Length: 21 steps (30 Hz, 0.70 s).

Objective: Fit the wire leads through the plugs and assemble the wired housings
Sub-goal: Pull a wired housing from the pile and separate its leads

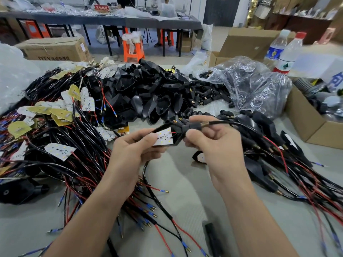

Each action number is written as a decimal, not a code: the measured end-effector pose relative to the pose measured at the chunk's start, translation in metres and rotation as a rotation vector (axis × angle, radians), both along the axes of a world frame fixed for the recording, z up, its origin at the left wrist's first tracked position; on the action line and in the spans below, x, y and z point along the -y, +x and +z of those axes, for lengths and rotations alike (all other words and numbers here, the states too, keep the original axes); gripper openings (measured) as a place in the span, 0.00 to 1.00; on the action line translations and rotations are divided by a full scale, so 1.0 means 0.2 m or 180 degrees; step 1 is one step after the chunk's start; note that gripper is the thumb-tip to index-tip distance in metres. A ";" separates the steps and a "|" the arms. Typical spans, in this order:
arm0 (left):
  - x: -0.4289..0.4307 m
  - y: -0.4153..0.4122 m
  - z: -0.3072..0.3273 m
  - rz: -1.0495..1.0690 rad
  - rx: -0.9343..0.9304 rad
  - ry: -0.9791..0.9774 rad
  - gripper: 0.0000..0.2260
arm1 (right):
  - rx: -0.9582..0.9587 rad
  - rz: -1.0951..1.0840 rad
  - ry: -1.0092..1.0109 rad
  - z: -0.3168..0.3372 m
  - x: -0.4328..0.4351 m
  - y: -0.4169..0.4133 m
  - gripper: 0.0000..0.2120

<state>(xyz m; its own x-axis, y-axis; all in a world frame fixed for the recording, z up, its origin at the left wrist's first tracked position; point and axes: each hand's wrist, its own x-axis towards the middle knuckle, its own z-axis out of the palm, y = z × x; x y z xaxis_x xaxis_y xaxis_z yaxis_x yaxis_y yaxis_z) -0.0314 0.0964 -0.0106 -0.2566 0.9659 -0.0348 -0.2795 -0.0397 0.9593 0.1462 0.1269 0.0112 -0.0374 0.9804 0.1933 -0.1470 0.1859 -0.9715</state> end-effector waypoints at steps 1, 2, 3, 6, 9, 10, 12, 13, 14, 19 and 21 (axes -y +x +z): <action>0.00 0.01 0.00 0.0017 -0.0060 0.0019 0.09 | -0.0154 -0.0171 -0.0073 0.01 -0.02 0.02 0.11; 0.01 0.01 -0.01 -0.0006 -0.0160 0.0058 0.10 | -0.0288 -0.0361 -0.0113 0.02 -0.05 0.05 0.10; 0.01 0.02 -0.01 -0.0044 -0.0271 0.0108 0.10 | -0.0391 -0.0586 -0.0125 0.03 -0.08 0.08 0.10; 0.03 0.04 -0.01 -0.0131 -0.0556 0.0197 0.12 | -0.0563 -0.1226 -0.0224 0.05 -0.16 0.20 0.09; 0.02 0.05 -0.02 -0.0094 -0.0756 0.0136 0.13 | -0.0232 -0.1709 -0.0689 0.03 -0.19 0.32 0.04; 0.02 0.05 -0.02 -0.0071 -0.0838 0.0104 0.13 | 0.0414 -0.1832 -0.0798 0.01 -0.19 0.35 0.10; 0.02 0.05 -0.04 -0.0050 -0.1016 0.0067 0.11 | 0.1879 -0.2137 -0.0734 0.00 -0.17 0.38 0.18; 0.02 0.05 -0.04 -0.0030 -0.1116 0.0058 0.11 | 0.2257 -0.2312 -0.0527 0.01 -0.16 0.37 0.19; 0.02 0.05 -0.05 0.0010 -0.1237 0.0040 0.11 | 0.2396 -0.2465 -0.0289 0.03 -0.15 0.36 0.17; 0.04 0.05 -0.03 0.0673 -0.2456 -0.0026 0.10 | 0.2408 -0.2005 0.0429 -0.01 -0.11 0.17 0.03; 0.06 0.03 0.01 0.1160 -0.3283 0.0070 0.08 | 0.2433 -0.1662 0.0664 -0.05 -0.09 0.09 0.06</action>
<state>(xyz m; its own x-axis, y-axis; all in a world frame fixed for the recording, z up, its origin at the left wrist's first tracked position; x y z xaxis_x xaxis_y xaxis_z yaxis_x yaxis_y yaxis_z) -0.0250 0.0852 -0.0088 -0.4230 0.8238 0.3773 0.6901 0.0231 0.7233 0.1644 0.1443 0.0017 0.2071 0.8574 0.4711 0.6659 0.2292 -0.7099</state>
